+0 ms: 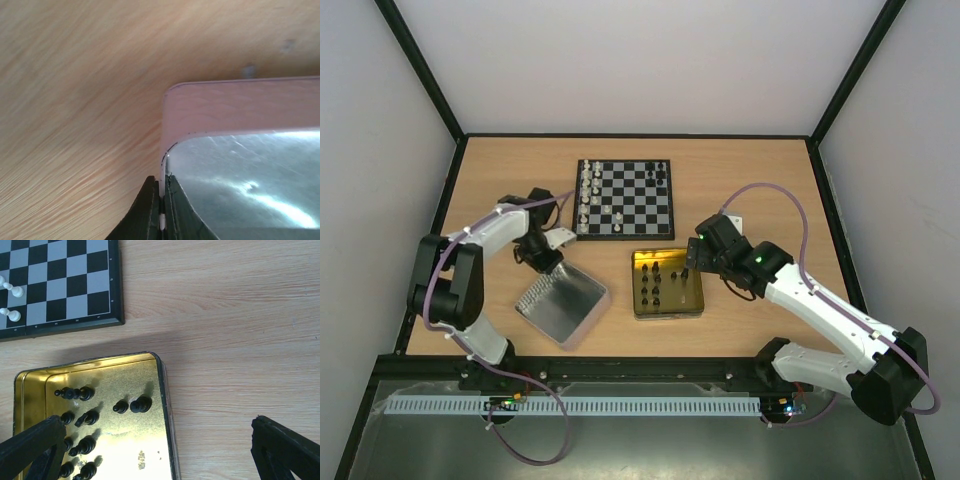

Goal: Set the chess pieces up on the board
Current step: Move the storage box to the center of the board.

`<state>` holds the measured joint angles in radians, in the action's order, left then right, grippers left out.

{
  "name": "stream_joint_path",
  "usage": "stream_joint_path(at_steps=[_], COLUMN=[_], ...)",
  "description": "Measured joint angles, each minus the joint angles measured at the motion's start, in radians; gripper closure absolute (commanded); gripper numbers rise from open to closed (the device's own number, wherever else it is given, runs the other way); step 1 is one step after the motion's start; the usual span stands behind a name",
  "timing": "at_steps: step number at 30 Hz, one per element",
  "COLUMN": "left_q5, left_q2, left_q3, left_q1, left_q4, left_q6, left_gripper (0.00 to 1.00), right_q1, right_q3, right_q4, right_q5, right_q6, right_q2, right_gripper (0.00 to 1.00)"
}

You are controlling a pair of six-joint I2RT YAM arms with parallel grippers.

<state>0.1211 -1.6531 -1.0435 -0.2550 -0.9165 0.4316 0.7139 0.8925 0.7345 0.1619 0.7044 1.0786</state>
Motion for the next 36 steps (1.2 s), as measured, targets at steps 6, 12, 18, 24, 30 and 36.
stream_joint_path(at_steps=[6,12,18,24,30,36], left_q5=[-0.088,-0.16,-0.195,-0.201,-0.219,-0.235], left_q2=[0.0,-0.029,-0.135,-0.283,-0.425,-0.565], left_q3=[-0.007,-0.041,-0.181,-0.387,-0.579,-0.807], left_q1=[0.13,0.235,0.358,0.438,0.483,0.522], left_q4=[0.013,0.027,0.041,0.045,0.027,-0.002], left_q6=[0.051,0.108,0.148,0.156,0.157,0.165], left_gripper=[0.98,0.98,0.98,0.98,0.97,0.95], right_q1=[0.0,0.0,0.0,0.0,0.0,0.0], right_q3=[-0.006,-0.006,-0.006,-0.005,-0.004,-0.003], right_q4=[-0.005,-0.006,-0.006,-0.007,-0.008,-0.013], right_q5=[0.0,0.0,0.0,0.0,0.0,0.001], right_q6=[0.0,0.0,0.0,0.0,0.0,0.0], right_q2=[0.0,0.0,0.0,0.004,0.027,0.031], right_gripper=[0.02,0.03,0.03,0.02,0.03,0.02])
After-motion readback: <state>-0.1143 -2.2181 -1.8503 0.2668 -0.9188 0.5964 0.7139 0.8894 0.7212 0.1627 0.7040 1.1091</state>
